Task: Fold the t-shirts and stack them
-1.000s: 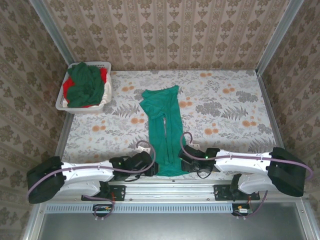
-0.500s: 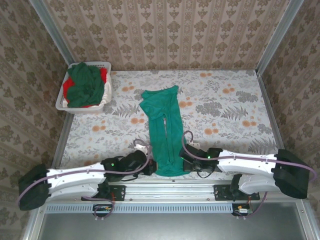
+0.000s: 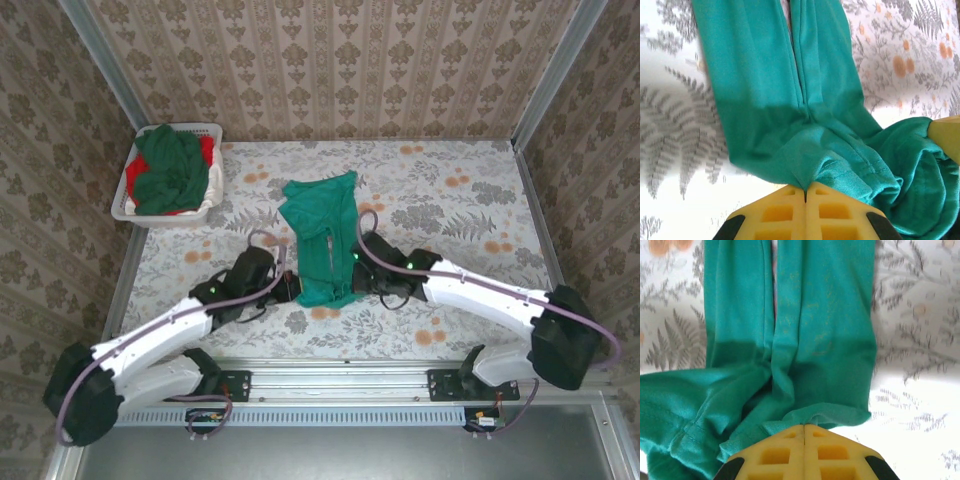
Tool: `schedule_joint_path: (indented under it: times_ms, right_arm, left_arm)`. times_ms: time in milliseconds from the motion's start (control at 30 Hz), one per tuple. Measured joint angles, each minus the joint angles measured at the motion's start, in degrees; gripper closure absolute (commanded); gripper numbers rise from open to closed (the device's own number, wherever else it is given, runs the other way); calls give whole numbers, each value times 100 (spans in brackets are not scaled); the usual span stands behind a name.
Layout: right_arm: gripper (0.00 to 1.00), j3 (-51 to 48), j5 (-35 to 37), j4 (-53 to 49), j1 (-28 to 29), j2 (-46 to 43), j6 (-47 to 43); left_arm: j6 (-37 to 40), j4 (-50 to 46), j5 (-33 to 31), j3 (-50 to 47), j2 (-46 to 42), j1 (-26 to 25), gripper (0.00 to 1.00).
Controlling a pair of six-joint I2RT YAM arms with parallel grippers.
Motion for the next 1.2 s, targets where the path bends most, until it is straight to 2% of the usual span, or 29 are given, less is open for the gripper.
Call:
schedule_joint_path:
  times_ms: [233, 400, 467, 500, 600, 700, 733, 800, 900, 1067, 1200]
  right_arm:
    - [100, 1484, -507, 33, -1051, 1504, -758]
    - [100, 2507, -866, 7, -1508, 2632, -1143]
    - [100, 2758, -955, -7, -1626, 2953, -1246]
    - [100, 2844, -988, -31, -1672, 3073, -1279]
    - [98, 3106, -1093, -151, -1766, 3381, -1394]
    - [86, 3355, -1108, -295, -1810, 3582, -1486]
    - [78, 3394, -1106, -332, -1818, 3604, -1521]
    - [75, 3418, -1086, -402, -1858, 3600, -1565]
    - [62, 3418, -1069, -490, -1954, 3600, -1641]
    - [60, 3314, -1016, -544, -2188, 3381, -1685]
    - [58, 2461, -1019, -197, -2175, 2573, -1690]
  left_arm:
    - [870, -94, 914, 1443, 1740, 1241, 100]
    - [1303, -177, 1440, 2288, 2999, 1847, 100]
    - [1410, -232, 1574, 2452, 3364, 2017, 93]
    - [1471, -282, 1628, 2529, 3545, 2092, 82]
    - [1596, -398, 1773, 2710, 3943, 2194, 79]
    - [1657, -457, 1926, 2850, 4170, 2269, 70]
    - [1668, -457, 1963, 2876, 4192, 2299, 66]
    - [1705, -459, 2033, 2929, 4194, 2393, 56]
    - [1707, -444, 2120, 3023, 4192, 2570, 51]
    - [1766, -455, 2188, 3095, 4061, 2852, 54]
    - [2094, -452, 2098, 2859, 3595, 2841, 47]
